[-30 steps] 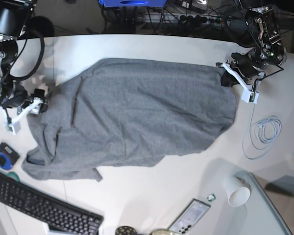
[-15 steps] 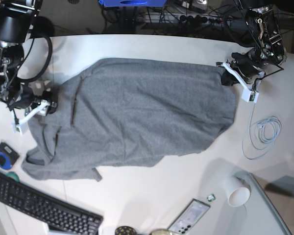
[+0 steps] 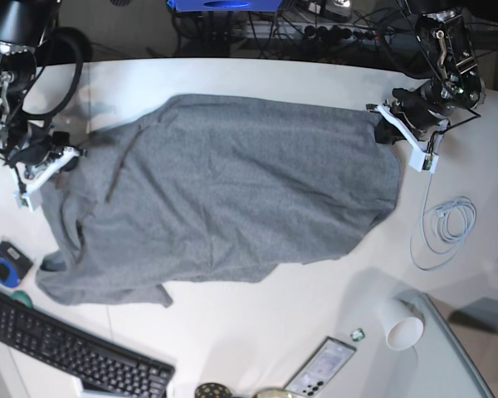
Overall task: Layout the t-shirt on the table in an organized manner, then fold the t-shirt properly
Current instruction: 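Pull the held shirt edge taut with both grippers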
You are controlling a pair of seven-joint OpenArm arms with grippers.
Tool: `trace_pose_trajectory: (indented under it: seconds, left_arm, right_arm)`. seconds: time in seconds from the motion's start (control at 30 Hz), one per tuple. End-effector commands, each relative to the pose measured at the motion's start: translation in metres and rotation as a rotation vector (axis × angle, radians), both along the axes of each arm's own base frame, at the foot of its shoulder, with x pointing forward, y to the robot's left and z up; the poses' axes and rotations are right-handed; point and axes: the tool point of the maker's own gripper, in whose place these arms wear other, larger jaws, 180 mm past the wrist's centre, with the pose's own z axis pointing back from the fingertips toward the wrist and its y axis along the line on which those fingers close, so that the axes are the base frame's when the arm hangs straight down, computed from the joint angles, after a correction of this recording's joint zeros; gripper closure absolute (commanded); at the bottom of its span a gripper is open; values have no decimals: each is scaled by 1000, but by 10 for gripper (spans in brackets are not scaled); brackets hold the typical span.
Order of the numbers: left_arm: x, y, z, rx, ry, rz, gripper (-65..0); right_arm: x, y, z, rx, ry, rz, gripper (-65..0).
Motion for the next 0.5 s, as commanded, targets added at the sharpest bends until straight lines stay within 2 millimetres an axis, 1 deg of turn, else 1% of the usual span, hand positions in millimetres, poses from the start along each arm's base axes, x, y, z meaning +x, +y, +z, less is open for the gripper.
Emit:
trace_pose_trajectory:
  seconds: [0.0, 0.07, 0.17, 0.33, 0.4, 0.43, 0.47]
  left_arm:
    - [8, 4, 9, 6, -38, -4, 0]
    - [8, 4, 9, 6, -38, -4, 0]
    - [8, 4, 9, 6, -38, -4, 0]
    - [3, 4, 8, 9, -31, -6, 0]
    - [2, 4, 7, 8, -28, -5, 0]
    - [2, 4, 7, 7, -27, -4, 0]
    - [2, 4, 7, 7, -27, -4, 0]
  right_arm:
    - [8, -6, 15, -20, -45, 6, -6]
    - [-2, -5, 20, -37, -33, 23, -6]
    - [-19, -19, 21, -52, 4, -17, -8]
    - [-41, -37, 7, -43, 66, -85, -8]
    - [-47, -38, 1, -35, 88, -96, -11]
    - [-51, -39, -1, -33, 99, -100, -21]
    - [-53, -40, -2, -33, 103, -102, -45]
